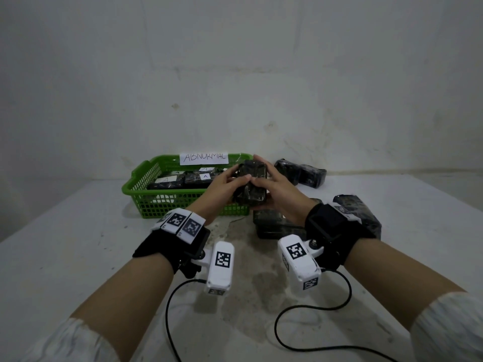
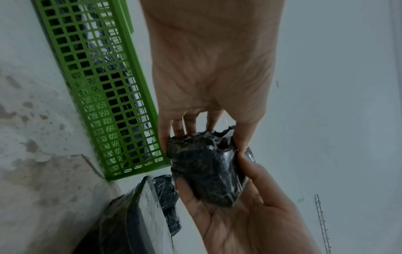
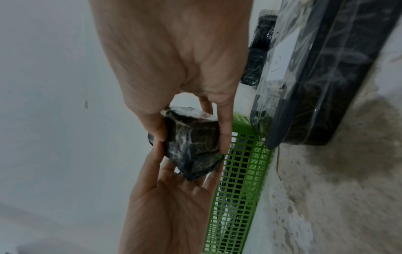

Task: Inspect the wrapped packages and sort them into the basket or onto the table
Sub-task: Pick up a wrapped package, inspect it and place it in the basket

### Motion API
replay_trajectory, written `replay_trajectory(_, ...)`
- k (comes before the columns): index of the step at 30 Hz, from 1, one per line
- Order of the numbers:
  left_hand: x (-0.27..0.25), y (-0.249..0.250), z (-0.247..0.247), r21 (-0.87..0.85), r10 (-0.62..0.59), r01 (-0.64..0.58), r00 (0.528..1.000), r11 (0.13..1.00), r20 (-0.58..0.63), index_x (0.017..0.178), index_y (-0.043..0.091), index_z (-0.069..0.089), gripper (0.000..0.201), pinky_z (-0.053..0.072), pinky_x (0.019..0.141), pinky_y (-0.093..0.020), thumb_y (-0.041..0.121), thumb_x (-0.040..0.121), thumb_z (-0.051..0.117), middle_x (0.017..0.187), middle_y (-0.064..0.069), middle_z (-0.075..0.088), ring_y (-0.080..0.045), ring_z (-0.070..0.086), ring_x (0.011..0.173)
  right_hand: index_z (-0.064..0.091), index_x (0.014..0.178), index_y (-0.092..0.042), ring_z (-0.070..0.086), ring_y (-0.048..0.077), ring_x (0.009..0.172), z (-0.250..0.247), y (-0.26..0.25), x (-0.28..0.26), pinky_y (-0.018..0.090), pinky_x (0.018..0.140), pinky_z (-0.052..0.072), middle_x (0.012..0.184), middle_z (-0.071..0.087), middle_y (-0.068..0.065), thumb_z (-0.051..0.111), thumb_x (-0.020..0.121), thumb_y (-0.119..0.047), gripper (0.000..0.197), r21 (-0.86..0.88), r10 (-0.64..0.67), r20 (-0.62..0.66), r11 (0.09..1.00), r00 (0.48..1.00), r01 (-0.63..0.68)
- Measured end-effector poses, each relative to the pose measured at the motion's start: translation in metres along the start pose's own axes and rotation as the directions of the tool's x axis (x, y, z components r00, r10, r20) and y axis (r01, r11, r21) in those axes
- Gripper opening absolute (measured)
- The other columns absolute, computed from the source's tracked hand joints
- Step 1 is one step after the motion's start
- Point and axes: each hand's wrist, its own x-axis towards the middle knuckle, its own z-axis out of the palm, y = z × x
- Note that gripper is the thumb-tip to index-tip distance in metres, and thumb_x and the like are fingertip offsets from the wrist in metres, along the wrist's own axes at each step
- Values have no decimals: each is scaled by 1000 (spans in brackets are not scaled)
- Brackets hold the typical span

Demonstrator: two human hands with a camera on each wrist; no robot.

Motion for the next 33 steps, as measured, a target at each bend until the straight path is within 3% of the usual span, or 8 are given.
replay_trajectory(6,-1,3,0,16,-4,4,999,1000,33,141,21,43,46,53,81,-28,22,96,52,123,-6,60,-14,62,99,32,146,-40,67,26,100,0,-1,-1,49,88,55,109,66,6,54,91,6,75,-4,8,38,1000,999,-8)
replay_trajectory(11,-1,3,-1,-45,-27,27,1000,999,-12,139,18,42,40,53,77,-31,18,99,44,128,-11,57,-19,61,99,26,148,-41,64,24,107,0,0,0,41,89,51,126,62,10,60,92,-9,73,-36,44,60,998,997,-42)
replay_trajectory(14,0,3,-6,-226,-58,42,996,973,-66,142,25,33,43,56,69,-38,15,100,42,126,-10,54,-27,59,105,28,149,-35,61,15,91,-1,1,2,33,81,46,128,59,0,50,99,-27,55,3,34,-38,999,999,-34)
replay_trajectory(17,-1,3,-8,-226,-49,22,992,974,-114,129,30,33,37,58,61,-36,12,99,44,113,-11,59,-24,62,94,24,151,-22,59,17,83,-7,5,8,33,75,47,113,59,4,52,99,-17,59,96,40,-168,995,985,-24)
replay_trajectory(21,2,3,-9,37,49,-44,983,998,-179,112,15,48,14,55,66,-26,12,100,42,104,-11,57,-21,60,89,43,141,-8,64,15,82,-9,10,11,28,68,52,99,64,4,60,91,-2,54,87,-5,-239,996,971,27)
replay_trajectory(24,2,9,-8,-6,4,-5,987,1000,-161,109,13,54,27,52,74,-32,24,103,30,92,-7,60,-18,59,83,56,132,-9,64,8,85,-11,9,9,22,72,51,99,68,-2,56,93,-3,39,44,-75,-260,995,963,89)
replay_trajectory(28,1,8,-6,-54,-84,80,993,995,-88,126,16,47,47,54,84,-43,50,94,44,116,-10,61,-23,61,104,65,119,-14,62,8,93,-13,2,2,25,86,45,102,71,-4,51,96,-7,28,-92,-110,-142,991,984,97)
replay_trajectory(33,2,2,-3,-86,-75,65,989,994,-125,134,13,40,45,52,89,-44,31,95,53,128,-11,55,-22,59,104,65,107,-14,67,13,83,-11,-2,1,25,81,54,91,71,3,54,93,-3,20,-29,-142,-121,990,982,139)
